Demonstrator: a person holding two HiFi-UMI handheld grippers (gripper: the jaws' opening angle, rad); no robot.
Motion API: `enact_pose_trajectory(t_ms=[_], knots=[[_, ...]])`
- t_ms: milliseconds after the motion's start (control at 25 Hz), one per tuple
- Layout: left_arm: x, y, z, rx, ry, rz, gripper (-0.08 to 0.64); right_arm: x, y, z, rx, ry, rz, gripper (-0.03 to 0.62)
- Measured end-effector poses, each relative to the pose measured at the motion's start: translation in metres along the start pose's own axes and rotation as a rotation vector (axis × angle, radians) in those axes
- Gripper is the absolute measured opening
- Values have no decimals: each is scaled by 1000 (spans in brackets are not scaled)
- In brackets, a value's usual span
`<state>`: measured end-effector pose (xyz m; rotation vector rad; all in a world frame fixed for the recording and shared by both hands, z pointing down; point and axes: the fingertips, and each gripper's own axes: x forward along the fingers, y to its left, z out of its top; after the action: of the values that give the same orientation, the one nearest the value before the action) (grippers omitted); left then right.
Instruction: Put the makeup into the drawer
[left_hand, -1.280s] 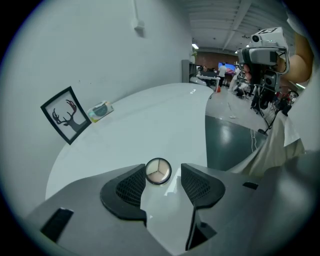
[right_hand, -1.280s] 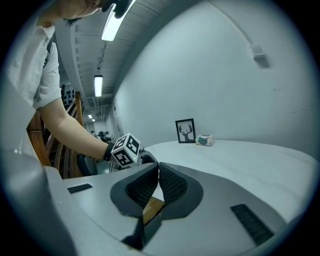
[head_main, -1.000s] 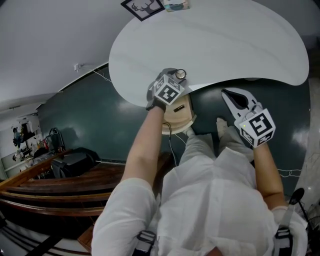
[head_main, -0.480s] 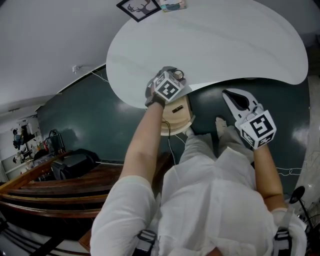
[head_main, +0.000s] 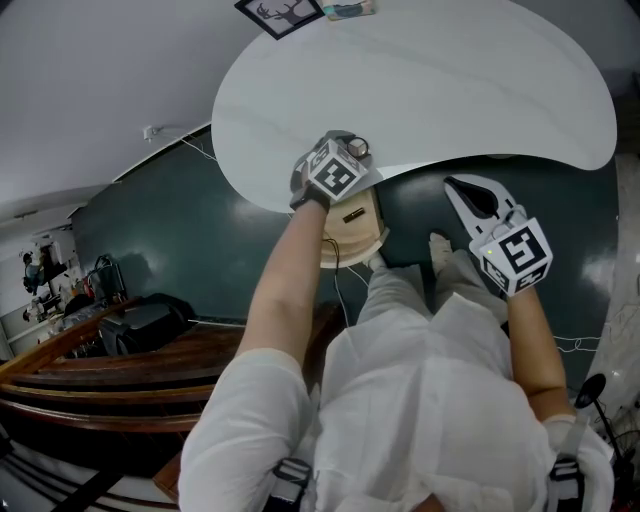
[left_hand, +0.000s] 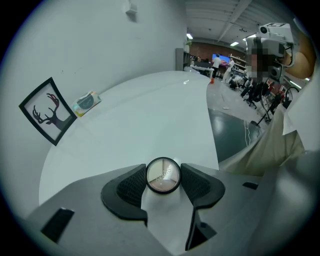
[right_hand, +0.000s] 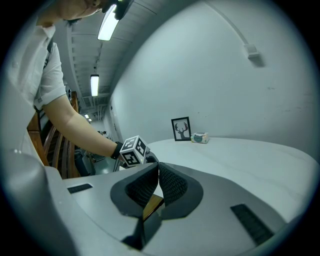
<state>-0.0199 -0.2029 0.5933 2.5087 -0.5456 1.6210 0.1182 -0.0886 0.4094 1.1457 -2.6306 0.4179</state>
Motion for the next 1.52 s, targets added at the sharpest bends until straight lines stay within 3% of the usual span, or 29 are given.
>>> enact_pose_trajectory(t_ms=[480, 1160, 1520], knots=[[-9, -15, -15, -65, 6, 42, 229, -1, 10, -2, -19, 6, 27, 11], [-48, -72, -86, -144, 34, 37, 229, 26, 60, 0, -88, 25, 185, 11], [-57, -94, -102, -173, -17, 38, 229, 35, 84, -7, -108, 54, 233, 11]])
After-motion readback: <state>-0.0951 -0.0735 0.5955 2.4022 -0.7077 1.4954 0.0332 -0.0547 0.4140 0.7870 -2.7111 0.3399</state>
